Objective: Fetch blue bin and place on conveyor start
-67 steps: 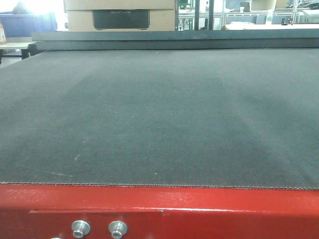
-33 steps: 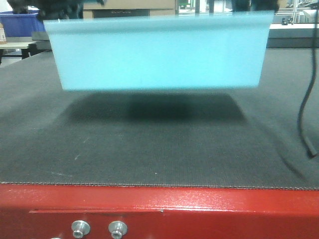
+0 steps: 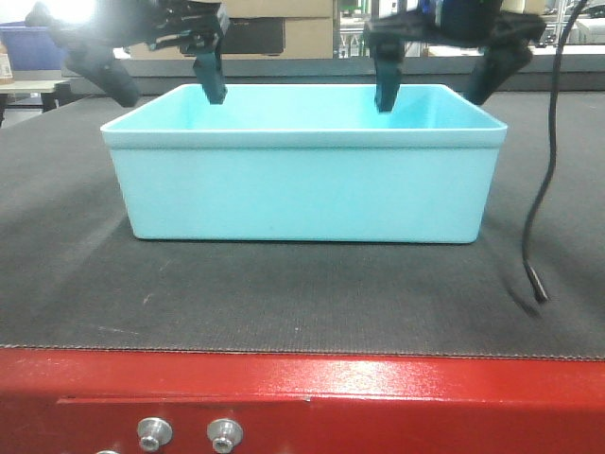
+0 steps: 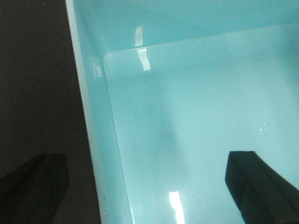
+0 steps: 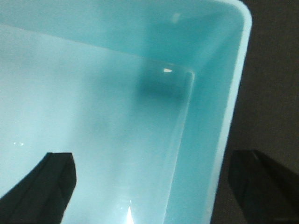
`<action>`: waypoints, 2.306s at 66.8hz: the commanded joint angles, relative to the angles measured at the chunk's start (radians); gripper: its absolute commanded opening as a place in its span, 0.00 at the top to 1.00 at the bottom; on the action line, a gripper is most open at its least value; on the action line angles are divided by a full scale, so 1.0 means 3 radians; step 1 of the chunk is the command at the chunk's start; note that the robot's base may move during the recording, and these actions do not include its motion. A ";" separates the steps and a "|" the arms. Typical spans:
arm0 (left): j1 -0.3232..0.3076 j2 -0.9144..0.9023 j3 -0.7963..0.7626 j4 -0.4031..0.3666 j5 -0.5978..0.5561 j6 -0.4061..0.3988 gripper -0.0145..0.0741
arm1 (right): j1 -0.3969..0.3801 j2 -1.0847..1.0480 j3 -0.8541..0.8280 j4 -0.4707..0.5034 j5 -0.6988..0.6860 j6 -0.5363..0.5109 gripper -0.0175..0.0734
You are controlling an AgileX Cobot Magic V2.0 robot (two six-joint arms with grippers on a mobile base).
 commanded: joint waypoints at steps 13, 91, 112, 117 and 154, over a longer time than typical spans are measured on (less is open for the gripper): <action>0.0018 -0.0532 -0.0031 0.0071 0.0185 0.0005 0.41 | -0.0017 -0.0580 -0.0029 -0.0048 0.0104 -0.0027 0.26; 0.0711 -0.4700 0.4049 0.0047 -0.2094 0.0102 0.96 | -0.0370 -0.3776 0.3879 -0.0721 -0.2329 0.0411 0.98; 0.0711 -0.5450 0.4287 0.0047 -0.2079 0.0102 0.96 | -0.0370 -0.4697 0.4314 -0.0721 -0.2845 0.0411 0.98; 0.0711 -0.5514 0.4287 0.0047 -0.2079 0.0102 0.96 | -0.0370 -0.4739 0.4319 -0.0721 -0.2879 0.0411 0.98; 0.0711 -0.5586 0.4287 0.0047 -0.2079 0.0102 0.96 | -0.0370 -0.4748 0.4319 -0.0721 -0.2892 0.0411 0.99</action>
